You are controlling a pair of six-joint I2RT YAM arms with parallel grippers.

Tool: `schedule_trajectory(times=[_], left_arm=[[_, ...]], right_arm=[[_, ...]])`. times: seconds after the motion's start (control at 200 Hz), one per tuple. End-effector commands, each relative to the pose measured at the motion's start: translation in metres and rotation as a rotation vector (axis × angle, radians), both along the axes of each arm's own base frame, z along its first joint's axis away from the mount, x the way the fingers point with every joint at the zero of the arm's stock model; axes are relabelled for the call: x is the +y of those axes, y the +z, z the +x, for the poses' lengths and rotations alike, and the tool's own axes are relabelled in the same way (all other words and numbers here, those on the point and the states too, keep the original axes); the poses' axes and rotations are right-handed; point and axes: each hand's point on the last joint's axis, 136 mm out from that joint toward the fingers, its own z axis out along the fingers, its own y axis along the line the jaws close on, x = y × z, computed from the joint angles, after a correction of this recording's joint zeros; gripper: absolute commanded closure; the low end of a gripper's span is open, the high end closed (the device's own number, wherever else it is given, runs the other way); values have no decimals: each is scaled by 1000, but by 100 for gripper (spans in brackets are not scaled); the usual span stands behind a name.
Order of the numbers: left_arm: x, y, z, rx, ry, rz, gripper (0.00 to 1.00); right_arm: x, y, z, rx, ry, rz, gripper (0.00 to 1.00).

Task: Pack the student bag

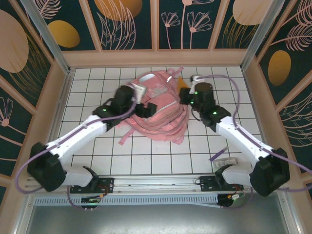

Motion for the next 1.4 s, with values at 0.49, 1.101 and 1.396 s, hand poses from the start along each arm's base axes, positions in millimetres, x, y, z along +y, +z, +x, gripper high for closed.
schedule_trajectory(times=[0.49,1.101,1.396], left_arm=[[-54,-127,36,66,-182,502,12],[-48,-141,67,28,-49,588,47],[-75,-107,46,-36,-224,407,100]], right_arm=[[-81,-22,-57,72,-173,-38,100],[-71,-42,-66,116,-115,27,100],[-56,-56,-66,258,-150,277,100]])
